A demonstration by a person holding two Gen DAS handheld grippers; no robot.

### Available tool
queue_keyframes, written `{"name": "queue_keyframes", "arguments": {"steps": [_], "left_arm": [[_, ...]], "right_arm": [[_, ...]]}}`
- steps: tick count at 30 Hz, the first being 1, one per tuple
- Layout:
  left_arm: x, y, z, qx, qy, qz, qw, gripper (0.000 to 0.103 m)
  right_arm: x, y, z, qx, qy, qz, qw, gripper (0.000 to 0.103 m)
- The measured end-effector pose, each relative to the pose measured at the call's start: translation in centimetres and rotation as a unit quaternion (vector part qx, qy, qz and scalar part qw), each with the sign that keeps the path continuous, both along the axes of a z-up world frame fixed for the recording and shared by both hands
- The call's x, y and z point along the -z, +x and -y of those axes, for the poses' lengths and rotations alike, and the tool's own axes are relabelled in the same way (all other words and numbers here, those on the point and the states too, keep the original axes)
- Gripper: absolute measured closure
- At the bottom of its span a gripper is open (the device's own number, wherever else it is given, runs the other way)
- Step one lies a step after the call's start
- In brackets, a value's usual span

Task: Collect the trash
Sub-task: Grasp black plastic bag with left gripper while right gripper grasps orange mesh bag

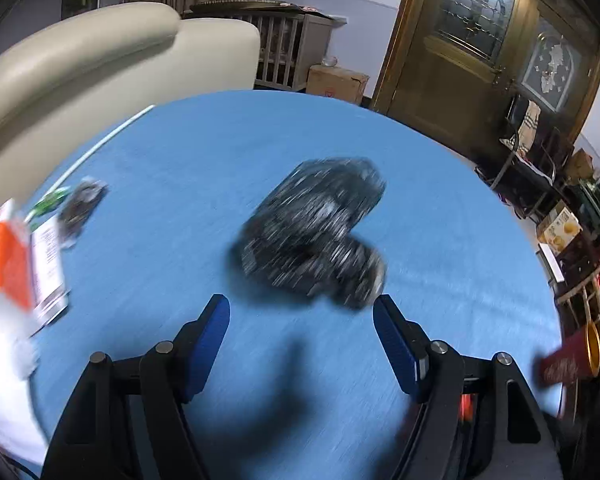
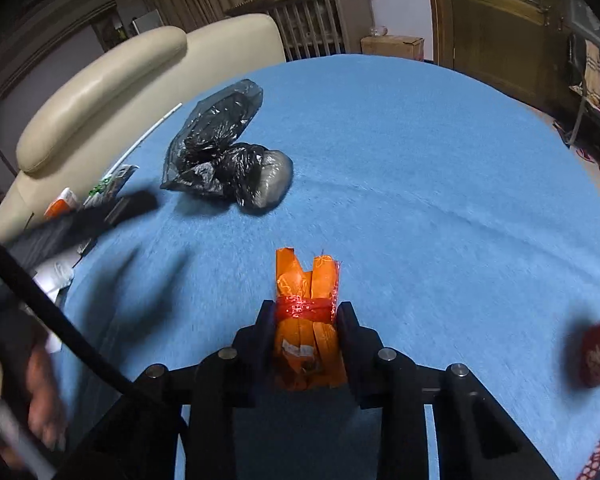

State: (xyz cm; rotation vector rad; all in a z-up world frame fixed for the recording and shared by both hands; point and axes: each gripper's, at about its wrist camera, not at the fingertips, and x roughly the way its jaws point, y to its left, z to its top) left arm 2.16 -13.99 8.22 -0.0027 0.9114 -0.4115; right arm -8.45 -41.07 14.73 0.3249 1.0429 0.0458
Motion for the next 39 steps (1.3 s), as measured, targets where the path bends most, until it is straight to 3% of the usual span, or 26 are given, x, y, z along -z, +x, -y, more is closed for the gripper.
{"name": "queue_keyframes", "arguments": {"steps": [5, 9, 12, 17, 31, 39], "left_arm": [[0.5, 2.8, 3.8, -0.008, 0.009, 0.003, 0.9999, 0.027], [2.0, 4.6, 5.8, -0.013, 0.053, -0.001, 0.9985, 0.023], [3.5, 5.5, 6.4, -0.017, 0.086, -0.016, 0.9961, 0.019], [3.7, 5.3, 6.7, 0.003, 0.099, -0.001, 0.9950, 0.020], [3.2, 3.4, 3.3, 0.046, 0.050, -0.001, 0.9977, 0.045], [3.1, 2.1, 1.7, 0.041, 0.042, 0.000, 0.9983, 0.051]], "right_arm": [[-0.6, -2.5, 0.7, 0.000, 0.010, 0.007, 1.000, 0.070], [-0.8, -3.1, 0.8, 0.000, 0.016, 0.012, 1.000, 0.070], [-0.7, -2.9, 0.8, -0.001, 0.021, 0.015, 1.000, 0.070], [-0.7, -3.1, 0.8, -0.004, 0.026, 0.019, 0.999, 0.070], [-1.7, -4.3, 0.8, -0.004, 0.022, 0.035, 0.999, 0.070], [-2.8, -5.2, 0.7, -0.004, 0.017, 0.044, 0.999, 0.070]]}}
